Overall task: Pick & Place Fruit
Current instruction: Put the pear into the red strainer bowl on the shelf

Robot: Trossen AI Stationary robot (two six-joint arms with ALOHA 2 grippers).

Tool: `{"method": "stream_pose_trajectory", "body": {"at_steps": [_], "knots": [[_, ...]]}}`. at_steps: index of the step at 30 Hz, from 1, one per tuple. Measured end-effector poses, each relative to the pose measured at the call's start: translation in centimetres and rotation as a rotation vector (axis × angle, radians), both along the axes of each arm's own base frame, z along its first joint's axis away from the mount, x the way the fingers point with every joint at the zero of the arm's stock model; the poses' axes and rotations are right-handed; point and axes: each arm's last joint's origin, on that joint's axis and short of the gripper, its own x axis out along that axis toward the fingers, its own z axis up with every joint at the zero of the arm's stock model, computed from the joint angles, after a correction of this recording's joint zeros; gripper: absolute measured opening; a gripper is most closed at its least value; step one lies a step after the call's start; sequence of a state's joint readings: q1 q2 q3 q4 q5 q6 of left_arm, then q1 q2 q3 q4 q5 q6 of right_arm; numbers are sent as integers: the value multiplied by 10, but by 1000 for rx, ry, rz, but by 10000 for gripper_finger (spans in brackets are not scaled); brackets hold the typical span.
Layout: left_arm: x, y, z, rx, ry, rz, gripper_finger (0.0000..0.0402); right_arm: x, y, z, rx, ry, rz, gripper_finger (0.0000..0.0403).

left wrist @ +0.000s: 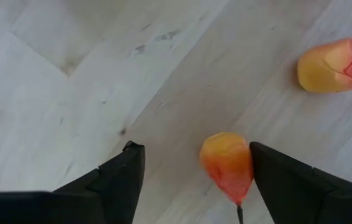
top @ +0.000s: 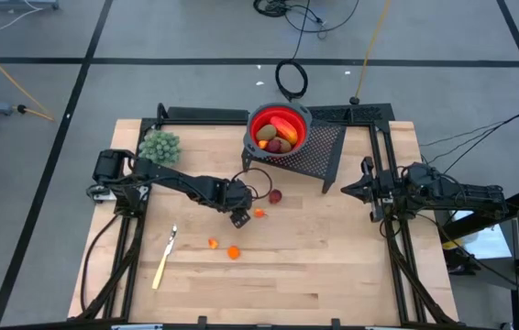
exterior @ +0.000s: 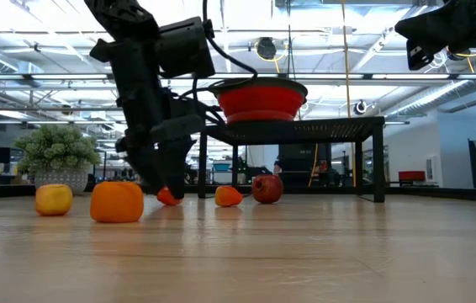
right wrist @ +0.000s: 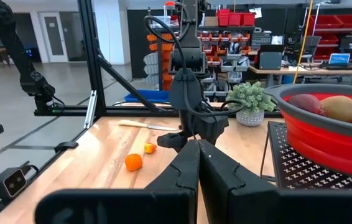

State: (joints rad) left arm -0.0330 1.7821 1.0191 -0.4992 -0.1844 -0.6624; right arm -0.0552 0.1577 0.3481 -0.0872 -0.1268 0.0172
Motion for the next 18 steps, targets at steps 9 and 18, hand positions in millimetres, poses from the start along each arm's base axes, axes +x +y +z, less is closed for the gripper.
{"method": "stream_pose_trajectory", "body": {"at_steps": [9, 18], "knots": [[0, 0, 0, 22, -2, -7, 219, 0, 0, 0, -4, 0, 0, 0], [0, 0, 0, 8, -10, 32, 165, 0, 0, 0, -4, 0, 0, 0]]}}
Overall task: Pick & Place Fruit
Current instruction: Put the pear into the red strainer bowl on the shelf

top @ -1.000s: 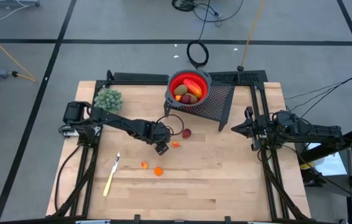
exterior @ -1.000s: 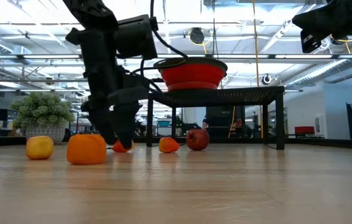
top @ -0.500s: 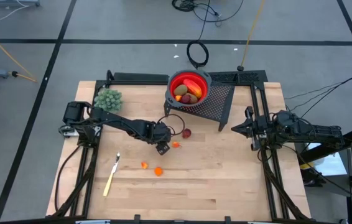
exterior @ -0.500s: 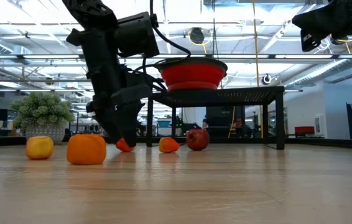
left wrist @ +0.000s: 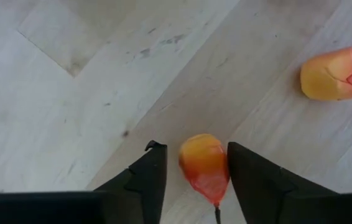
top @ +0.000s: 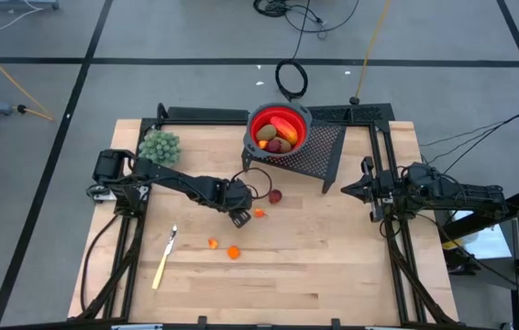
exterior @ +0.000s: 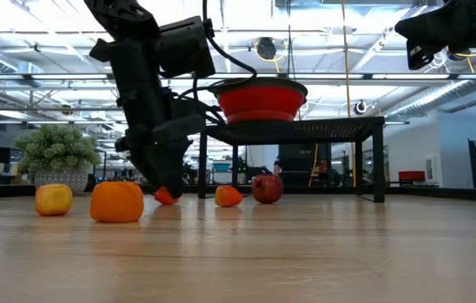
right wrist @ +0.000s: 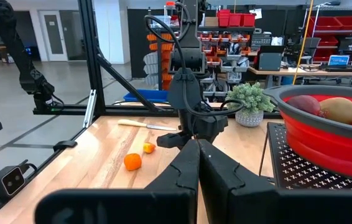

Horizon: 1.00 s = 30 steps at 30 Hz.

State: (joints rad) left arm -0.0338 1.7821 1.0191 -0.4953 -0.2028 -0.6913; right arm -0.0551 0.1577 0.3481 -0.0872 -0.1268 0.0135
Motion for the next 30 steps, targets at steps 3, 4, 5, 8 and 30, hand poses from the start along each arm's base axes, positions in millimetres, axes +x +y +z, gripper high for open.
{"method": "stream_pose_trajectory", "body": {"at_steps": [3, 4, 5, 8, 30], "knots": [[0, 0, 0, -4, -3, 12, 148, 0, 0, 0, 0, 0, 0, 0], [0, 0, 0, -6, -4, 17, 143, 0, 0, 0, 0, 0, 0, 0], [0, 0, 0, -10, -4, 16, 137, 0, 0, 0, 0, 0, 0, 0], [0, 0, 0, -28, -5, 11, 122, 0, 0, 0, 0, 0, 0, 0], [-3, -11, 52, -73, -247, -78, 102, 0, 0, 0, 1, -1, 1, 0]]}}
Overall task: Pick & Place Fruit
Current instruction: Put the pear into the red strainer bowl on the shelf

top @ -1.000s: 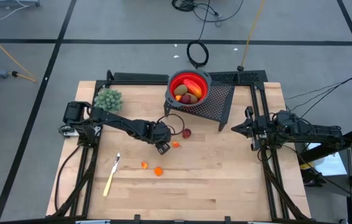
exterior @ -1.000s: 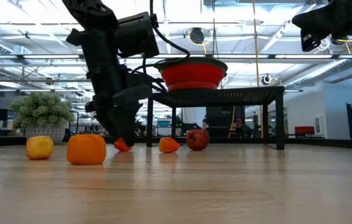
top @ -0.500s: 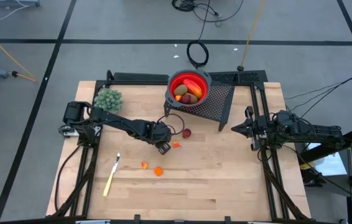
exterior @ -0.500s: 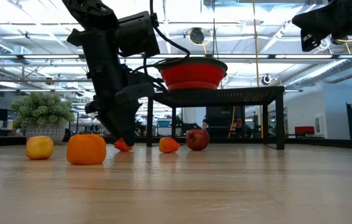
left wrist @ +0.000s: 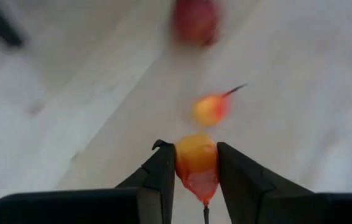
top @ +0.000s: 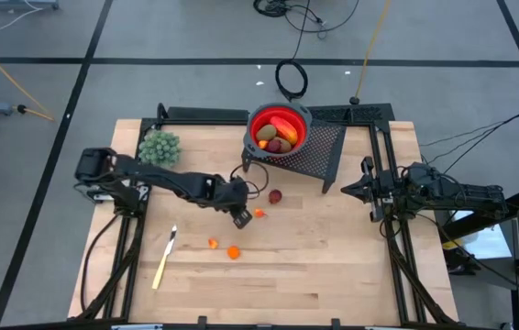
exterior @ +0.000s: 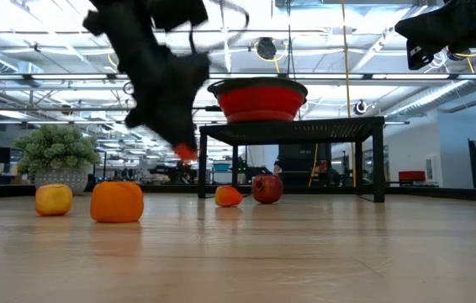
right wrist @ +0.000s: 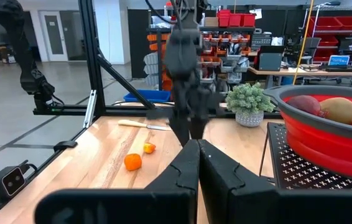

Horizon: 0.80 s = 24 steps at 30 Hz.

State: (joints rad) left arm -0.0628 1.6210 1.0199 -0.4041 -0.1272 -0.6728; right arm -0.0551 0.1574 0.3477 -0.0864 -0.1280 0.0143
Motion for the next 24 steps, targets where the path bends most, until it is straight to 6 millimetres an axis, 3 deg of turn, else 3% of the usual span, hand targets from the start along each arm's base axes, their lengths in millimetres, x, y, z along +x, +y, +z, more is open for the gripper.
{"method": "stream_pose_trajectory", "body": {"at_steps": [13, 24], "knots": [[9, -22, 86, -16, -670, -230, 102, 0, 0, 0, 0, 0, 3, 0], [12, -31, 127, -29, -1102, -396, 102, 0, 0, 0, 0, -1, 3, 0]]}}
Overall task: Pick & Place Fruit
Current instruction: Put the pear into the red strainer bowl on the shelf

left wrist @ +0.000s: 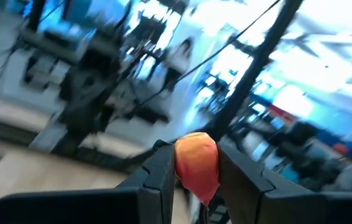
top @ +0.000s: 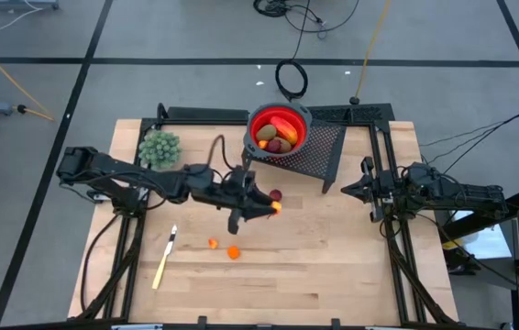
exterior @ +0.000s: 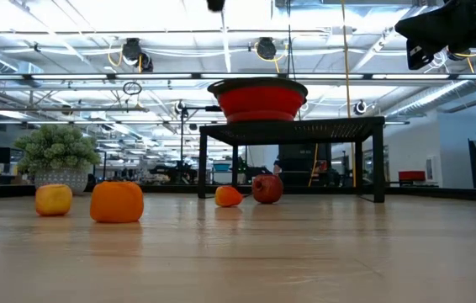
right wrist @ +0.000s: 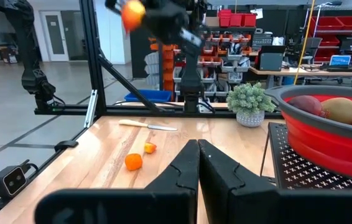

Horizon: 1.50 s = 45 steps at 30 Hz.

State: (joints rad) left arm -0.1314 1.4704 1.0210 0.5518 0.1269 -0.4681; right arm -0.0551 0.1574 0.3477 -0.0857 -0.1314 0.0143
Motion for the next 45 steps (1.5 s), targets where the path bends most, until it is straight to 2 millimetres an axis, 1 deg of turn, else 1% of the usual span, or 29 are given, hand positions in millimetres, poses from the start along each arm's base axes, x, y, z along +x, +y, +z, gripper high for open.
{"method": "stream_pose_trajectory", "body": {"at_steps": [11, 16, 18, 20, 26, 29, 32, 37, 41, 45], "knots": [[-9, -8, 28, -16, -306, -140, 102, 0, 0, 1, 0, -7, 0, 0], [-14, -12, 36, -30, -389, -164, 102, 0, 0, 1, 0, -7, 0, 0], [-14, -13, 36, -45, -392, -172, 102, 0, 0, 1, 0, -7, 0, 0], [-14, -13, 36, -85, -378, -160, 102, 0, 0, 1, 0, -6, 0, 0], [-12, -8, 35, -326, -313, -44, 102, 0, 0, 1, 54, -2, 2, 0], [-12, -6, 35, -379, -307, -22, 102, 0, 0, 1, 87, 1, 3, 0], [-10, -7, 33, -376, -276, -18, 102, 0, 0, 1, 107, 2, 3, 0], [-4, -10, 15, -339, -83, 4, 102, 4, 0, 6, 91, -47, 25, 0], [-2, -12, 2, -289, 46, 40, 102, 13, 3, 13, -14, -118, 122, 0], [-1, -12, -4, -258, 95, 58, 102, 29, 3, 15, -50, -141, 160, 0]]}}
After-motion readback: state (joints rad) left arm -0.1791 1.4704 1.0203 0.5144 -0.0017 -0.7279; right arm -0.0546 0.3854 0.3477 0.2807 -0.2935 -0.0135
